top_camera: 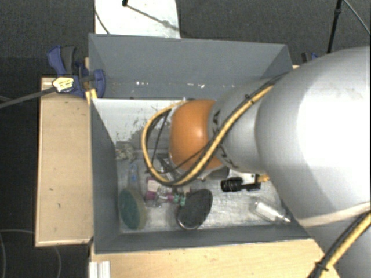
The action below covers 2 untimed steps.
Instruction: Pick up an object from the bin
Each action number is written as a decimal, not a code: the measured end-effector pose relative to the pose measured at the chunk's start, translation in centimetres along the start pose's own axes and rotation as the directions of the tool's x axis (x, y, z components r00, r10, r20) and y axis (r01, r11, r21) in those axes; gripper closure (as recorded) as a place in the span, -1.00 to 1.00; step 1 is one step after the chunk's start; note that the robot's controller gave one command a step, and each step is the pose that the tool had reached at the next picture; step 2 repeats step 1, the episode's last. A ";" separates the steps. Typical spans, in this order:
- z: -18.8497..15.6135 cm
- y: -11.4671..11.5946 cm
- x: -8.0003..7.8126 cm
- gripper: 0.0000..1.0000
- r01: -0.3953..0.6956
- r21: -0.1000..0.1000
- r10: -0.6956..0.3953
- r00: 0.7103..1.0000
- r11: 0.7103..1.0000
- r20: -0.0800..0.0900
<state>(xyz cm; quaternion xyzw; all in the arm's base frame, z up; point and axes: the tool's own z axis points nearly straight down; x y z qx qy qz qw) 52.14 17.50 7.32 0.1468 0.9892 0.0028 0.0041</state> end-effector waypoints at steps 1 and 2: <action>-17.1 0.5 -0.5 1.00 0.103 0.001 -0.103 0.995 0.995 -0.001; -17.1 0.5 -0.5 1.00 0.103 0.001 -0.103 0.995 0.995 -0.001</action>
Offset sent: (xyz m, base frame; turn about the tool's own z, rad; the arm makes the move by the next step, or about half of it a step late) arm 0.0031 0.0019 0.1669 -0.1055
